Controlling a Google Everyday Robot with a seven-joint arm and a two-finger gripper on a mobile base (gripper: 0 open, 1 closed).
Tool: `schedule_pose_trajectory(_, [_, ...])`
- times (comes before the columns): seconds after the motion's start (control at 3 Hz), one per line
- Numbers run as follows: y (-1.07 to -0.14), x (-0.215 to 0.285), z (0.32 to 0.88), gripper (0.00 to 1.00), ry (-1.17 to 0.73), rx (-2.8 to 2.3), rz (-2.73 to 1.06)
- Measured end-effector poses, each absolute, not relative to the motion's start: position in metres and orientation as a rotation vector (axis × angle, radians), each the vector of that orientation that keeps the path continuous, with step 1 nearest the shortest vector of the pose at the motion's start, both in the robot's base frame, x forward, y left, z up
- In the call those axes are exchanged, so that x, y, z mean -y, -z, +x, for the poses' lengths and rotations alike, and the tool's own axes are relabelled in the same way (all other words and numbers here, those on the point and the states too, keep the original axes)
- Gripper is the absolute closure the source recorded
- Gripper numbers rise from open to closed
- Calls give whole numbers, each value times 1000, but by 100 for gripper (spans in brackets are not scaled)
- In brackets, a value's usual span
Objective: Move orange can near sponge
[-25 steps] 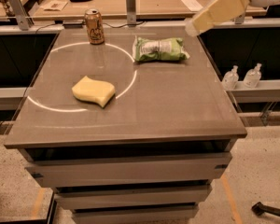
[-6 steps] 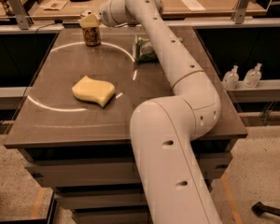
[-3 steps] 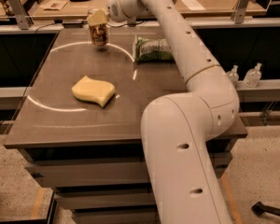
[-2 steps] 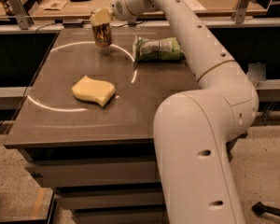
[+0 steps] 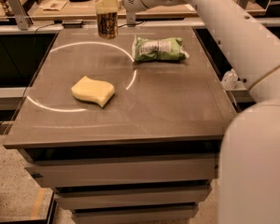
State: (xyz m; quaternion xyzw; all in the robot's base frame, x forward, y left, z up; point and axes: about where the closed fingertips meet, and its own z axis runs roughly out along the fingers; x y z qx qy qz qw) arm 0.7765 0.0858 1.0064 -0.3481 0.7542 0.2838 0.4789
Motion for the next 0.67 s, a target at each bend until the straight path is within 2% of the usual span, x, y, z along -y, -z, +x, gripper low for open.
schedule_pose_trajectory(0.33, [-1010,-88,732,100,-717,-1848,-813])
schedule_pose_trajectory(0.67, [-965,-106,693,100,-755,-1940,-846])
